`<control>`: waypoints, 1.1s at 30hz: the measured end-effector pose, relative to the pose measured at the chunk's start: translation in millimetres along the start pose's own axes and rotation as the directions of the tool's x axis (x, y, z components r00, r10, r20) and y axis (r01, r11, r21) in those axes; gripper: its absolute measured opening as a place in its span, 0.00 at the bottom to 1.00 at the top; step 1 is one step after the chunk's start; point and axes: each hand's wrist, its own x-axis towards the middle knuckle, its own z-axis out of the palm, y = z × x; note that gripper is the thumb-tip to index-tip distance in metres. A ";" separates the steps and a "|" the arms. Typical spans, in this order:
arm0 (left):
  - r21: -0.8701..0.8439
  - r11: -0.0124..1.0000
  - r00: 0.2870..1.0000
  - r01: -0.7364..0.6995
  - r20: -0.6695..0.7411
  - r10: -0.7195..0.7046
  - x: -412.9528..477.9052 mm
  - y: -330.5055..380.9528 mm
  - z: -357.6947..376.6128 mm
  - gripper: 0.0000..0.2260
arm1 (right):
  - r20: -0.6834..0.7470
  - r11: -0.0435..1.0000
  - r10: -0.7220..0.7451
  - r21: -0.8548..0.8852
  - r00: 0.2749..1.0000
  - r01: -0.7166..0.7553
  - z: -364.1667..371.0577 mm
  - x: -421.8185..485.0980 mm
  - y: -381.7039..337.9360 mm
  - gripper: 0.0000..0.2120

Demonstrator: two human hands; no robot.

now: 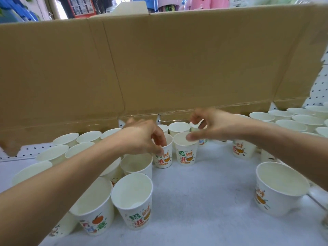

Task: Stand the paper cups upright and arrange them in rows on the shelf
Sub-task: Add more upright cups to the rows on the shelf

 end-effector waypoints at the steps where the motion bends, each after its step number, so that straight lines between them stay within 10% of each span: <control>1: -0.008 1.000 1.000 -0.003 -0.023 0.003 -0.1 1.2 -0.3 0.11 | -0.055 1.000 -0.006 0.021 0.998 0.007 -13.2 -2.2 4.7 0.23; 7: -0.139 0.966 0.972 -0.218 -0.123 0.201 12.5 44.0 -6.0 0.09 | -0.105 0.975 0.092 -0.191 0.990 -0.111 -83.1 -26.8 59.4 0.02; 11: -0.149 0.904 0.914 -0.401 -0.138 0.382 48.9 99.5 8.0 0.12 | -0.037 0.927 0.179 -0.329 0.983 -0.181 -80.0 -41.6 81.9 0.06; 17: 0.174 0.848 0.852 -0.500 -0.077 0.518 105.6 154.3 39.5 0.10 | -0.142 0.831 0.267 -0.467 0.953 -0.303 -76.5 -43.0 103.8 0.05; 25: -0.131 0.901 0.910 -0.413 -0.016 0.414 87.3 124.4 9.5 0.06 | -0.055 0.872 0.351 -0.346 0.935 -0.347 -65.0 -40.5 110.1 0.12; 33: -0.166 0.950 0.964 -0.265 -0.014 0.266 70.1 97.7 11.2 0.05 | -0.023 0.939 0.097 -0.330 0.995 -0.100 -60.3 -38.6 80.5 0.08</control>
